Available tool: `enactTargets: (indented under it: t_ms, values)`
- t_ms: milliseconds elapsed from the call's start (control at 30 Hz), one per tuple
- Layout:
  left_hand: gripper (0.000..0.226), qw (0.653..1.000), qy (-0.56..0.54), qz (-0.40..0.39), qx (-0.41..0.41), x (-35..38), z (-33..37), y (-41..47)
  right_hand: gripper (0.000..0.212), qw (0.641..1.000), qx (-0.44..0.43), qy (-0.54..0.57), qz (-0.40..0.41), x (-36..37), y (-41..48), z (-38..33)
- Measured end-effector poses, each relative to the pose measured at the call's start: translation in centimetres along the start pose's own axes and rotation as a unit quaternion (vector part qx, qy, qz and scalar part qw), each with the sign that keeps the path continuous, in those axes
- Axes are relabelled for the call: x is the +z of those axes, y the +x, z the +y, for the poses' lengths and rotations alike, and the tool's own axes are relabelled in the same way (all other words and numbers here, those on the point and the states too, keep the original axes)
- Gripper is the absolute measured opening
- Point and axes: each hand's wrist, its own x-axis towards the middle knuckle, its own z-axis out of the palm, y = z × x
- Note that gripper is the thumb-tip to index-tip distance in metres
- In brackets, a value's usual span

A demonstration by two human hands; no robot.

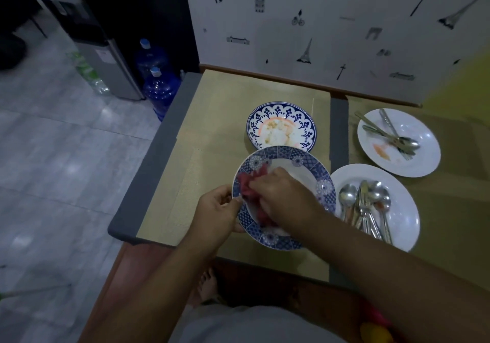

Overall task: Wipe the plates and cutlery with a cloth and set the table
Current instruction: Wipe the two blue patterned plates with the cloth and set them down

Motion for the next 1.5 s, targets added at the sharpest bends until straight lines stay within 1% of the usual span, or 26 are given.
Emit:
enactTargets:
  t_ms: [67, 133, 167, 233, 267, 333, 367, 400, 433, 500, 567, 600, 667, 733, 800, 867, 933, 1033, 1167, 1233, 1267, 1300, 1400, 1433, 1467, 1500]
  values:
    - [0.017, 1.0, -0.003, 0.018, 0.009, -0.2, -0.2, 0.1, 0.021, 0.998, 0.036, -0.019, 0.042, -0.9, 1.1, 0.6]
    - [0.017, 0.999, -0.006, 0.041, 0.018, -0.6, -0.2, 0.4, 0.022, 0.992, 0.102, -0.036, 0.072, -2.4, 1.2, 1.7]
    - [0.017, 0.999, -0.008, 0.047, 0.019, -0.7, -0.1, 0.5, 0.024, 0.988, 0.135, -0.046, 0.058, -2.8, 0.6, 2.2]
    - [0.016, 0.999, -0.008, 0.046, 0.018, -0.6, 0.1, 0.7, 0.029, 0.986, 0.162, -0.046, 0.003, -3.0, -1.0, 2.5]
    - [0.016, 0.999, -0.006, 0.04, 0.017, -0.5, 0.2, 0.7, 0.031, 0.987, 0.15, -0.041, -0.025, -2.5, -1.8, 2.1]
    - [0.017, 1.0, -0.003, 0.024, 0.009, -0.1, 0.3, 0.7, 0.023, 0.996, 0.08, -0.009, -0.038, -1.2, -2.7, 0.3]
    - [0.018, 1.0, -0.002, 0.016, 0.005, 0.1, 0.2, 0.6, 0.021, 0.999, 0.036, 0.001, -0.027, -0.3, -2.5, -0.2]
    - [0.019, 1.0, -0.003, 0.009, 0.003, 0.2, 0.1, 0.5, 0.024, 1.0, 0.005, 0.012, -0.006, 0.3, -1.7, -0.5]
    - [0.019, 1.0, -0.005, 0.006, 0.003, 0.1, -0.1, 0.3, 0.027, 1.0, 0.0, 0.019, 0.007, 0.2, -0.6, -0.4]
    - [0.018, 1.0, -0.007, 0.014, 0.005, -0.1, -0.5, 0.2, 0.025, 0.999, 0.026, 0.001, 0.046, -0.7, 1.2, 0.7]
    - [0.017, 0.999, -0.013, 0.039, 0.009, -0.5, -0.5, 0.3, 0.022, 0.992, 0.088, -0.012, 0.085, -1.6, 1.9, 2.8]
    - [0.016, 0.998, -0.018, 0.052, 0.012, -0.7, -0.4, 0.5, 0.021, 0.99, 0.112, -0.016, 0.086, -1.9, 1.6, 3.6]
    - [0.016, 0.998, -0.019, 0.063, 0.022, -0.9, 0.1, 1.0, 0.023, 0.988, 0.138, -0.022, 0.059, -1.6, 0.0, 4.3]
    - [0.017, 0.998, -0.006, 0.061, 0.027, -0.8, 0.5, 1.2, 0.025, 0.99, 0.14, -0.023, 0.018, -0.3, -1.5, 4.0]
    - [0.018, 0.998, 0.008, 0.057, 0.018, -0.4, 0.5, 1.2, 0.023, 0.99, 0.138, 0.016, -0.005, 0.8, -2.1, 2.8]
    - [0.018, 0.999, 0.015, 0.048, 0.012, 0.0, 0.3, 1.0, 0.02, 0.991, 0.116, 0.073, 0.0, 1.5, -1.4, 1.0]
    - [0.017, 0.999, 0.015, 0.045, 0.009, 0.2, 0.1, 1.0, 0.024, 0.991, 0.079, 0.105, 0.015, 1.7, -0.6, -0.5]
    - [0.017, 0.998, -0.008, 0.057, -0.002, -0.5, 0.1, 1.3, 0.024, 0.99, 0.03, 0.141, 0.007, 1.1, -0.6, 0.3]
    - [0.016, 0.998, -0.004, 0.069, -0.002, -1.2, 0.5, 2.0, 0.019, 0.994, 0.019, 0.103, -0.036, 0.0, -1.9, 3.2]
    - [0.017, 0.998, -0.006, 0.063, -0.006, -1.3, 0.7, 2.2, 0.016, 0.996, -0.009, 0.08, -0.047, -0.5, -2.4, 3.4]
    - [0.018, 0.998, -0.007, 0.059, -0.01, -1.4, 0.8, 2.3, 0.018, 0.996, -0.021, 0.07, -0.055, -0.6, -2.6, 3.4]
    - [0.018, 0.998, -0.007, 0.057, -0.015, -1.6, 1.0, 2.3, 0.027, 0.995, -0.035, 0.063, -0.068, -0.9, -3.0, 3.5]
    - [0.019, 0.998, -0.006, 0.049, -0.029, -2.1, 1.6, 2.5, 0.075, 0.99, -0.074, 0.043, -0.112, -1.4, -3.8, 4.2]
    - [0.02, 0.998, -0.006, 0.044, -0.033, -2.3, 1.8, 2.6, 0.08, 0.99, -0.089, 0.03, -0.108, -1.3, -3.9, 4.4]
    - [0.02, 0.999, -0.006, 0.039, -0.037, -2.4, 2.1, 2.7, 0.076, 0.99, -0.105, 0.019, -0.091, -1.1, -3.8, 4.6]
    - [0.021, 0.998, -0.006, 0.036, -0.041, -2.4, 2.3, 2.8, 0.066, 0.991, -0.122, 0.006, -0.062, -0.8, -3.6, 4.6]
